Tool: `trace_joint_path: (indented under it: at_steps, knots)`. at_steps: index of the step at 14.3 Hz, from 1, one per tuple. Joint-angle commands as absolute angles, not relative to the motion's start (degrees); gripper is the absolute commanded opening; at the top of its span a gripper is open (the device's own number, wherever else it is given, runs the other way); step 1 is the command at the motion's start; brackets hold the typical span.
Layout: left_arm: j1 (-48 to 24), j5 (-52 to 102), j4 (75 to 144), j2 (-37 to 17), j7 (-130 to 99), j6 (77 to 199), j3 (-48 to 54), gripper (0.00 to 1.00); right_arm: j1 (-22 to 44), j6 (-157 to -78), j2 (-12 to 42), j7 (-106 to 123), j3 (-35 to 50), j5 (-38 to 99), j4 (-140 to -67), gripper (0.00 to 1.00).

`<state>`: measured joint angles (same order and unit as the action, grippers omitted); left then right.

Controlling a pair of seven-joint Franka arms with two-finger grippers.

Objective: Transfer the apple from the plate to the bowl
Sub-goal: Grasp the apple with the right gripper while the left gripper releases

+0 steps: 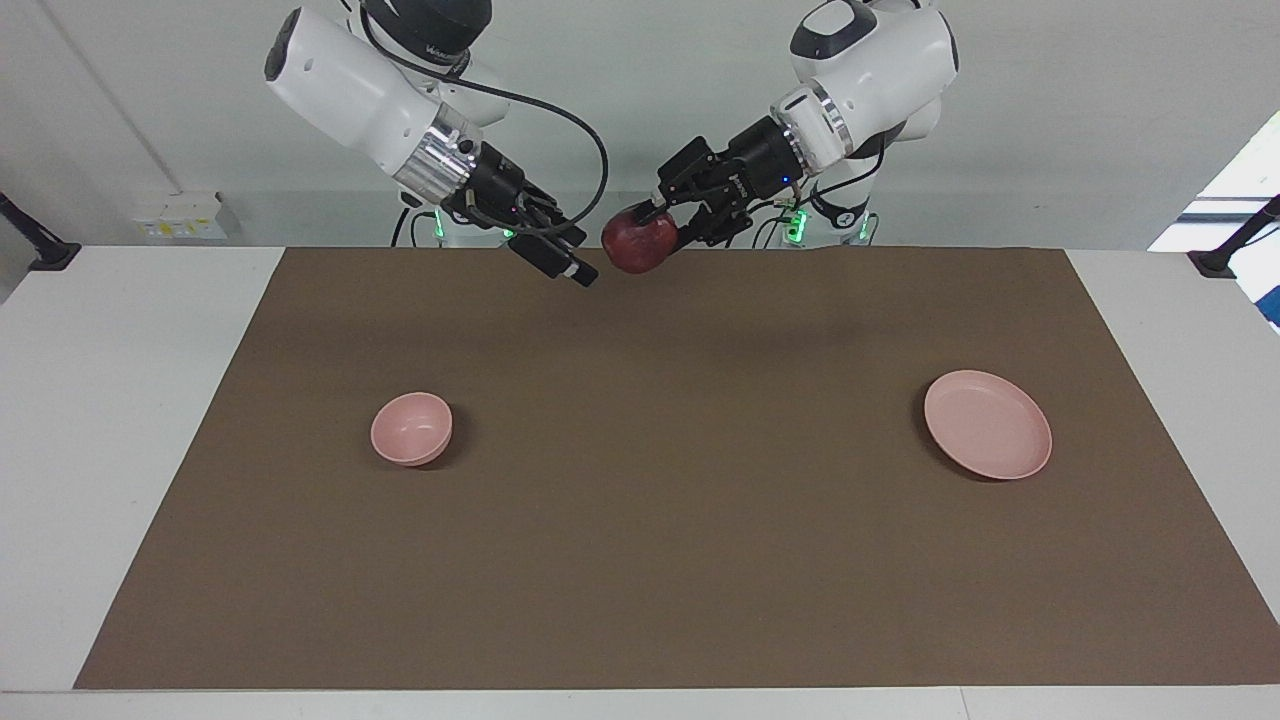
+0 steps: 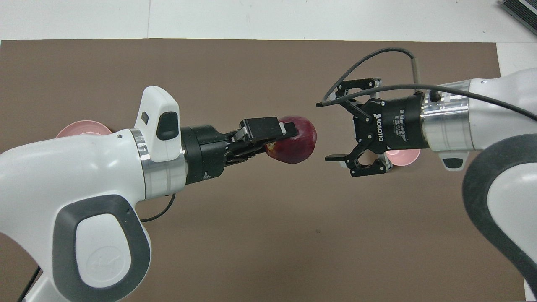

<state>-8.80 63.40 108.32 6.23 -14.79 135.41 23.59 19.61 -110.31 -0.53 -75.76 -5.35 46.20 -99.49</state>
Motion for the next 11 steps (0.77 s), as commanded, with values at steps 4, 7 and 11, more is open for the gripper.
trace_joint_path:
  at_steps: [4,7,11]
  knots:
    - [-9.75,64.51,109.60,7.73,-16.52,136.84,23.12,0.00,21.09,-111.80,-0.26,-78.57,-4.83,48.08,-98.88,1.00]
    - [-10.20,64.51,109.77,7.82,-16.70,136.67,23.12,0.00,21.09,-111.36,0.18,-78.93,-4.75,48.08,-97.91,1.00]
    - [-10.20,64.42,109.78,7.82,-17.84,136.49,23.12,0.00,21.18,-111.36,0.18,-78.93,-3.60,48.08,-97.82,1.00]
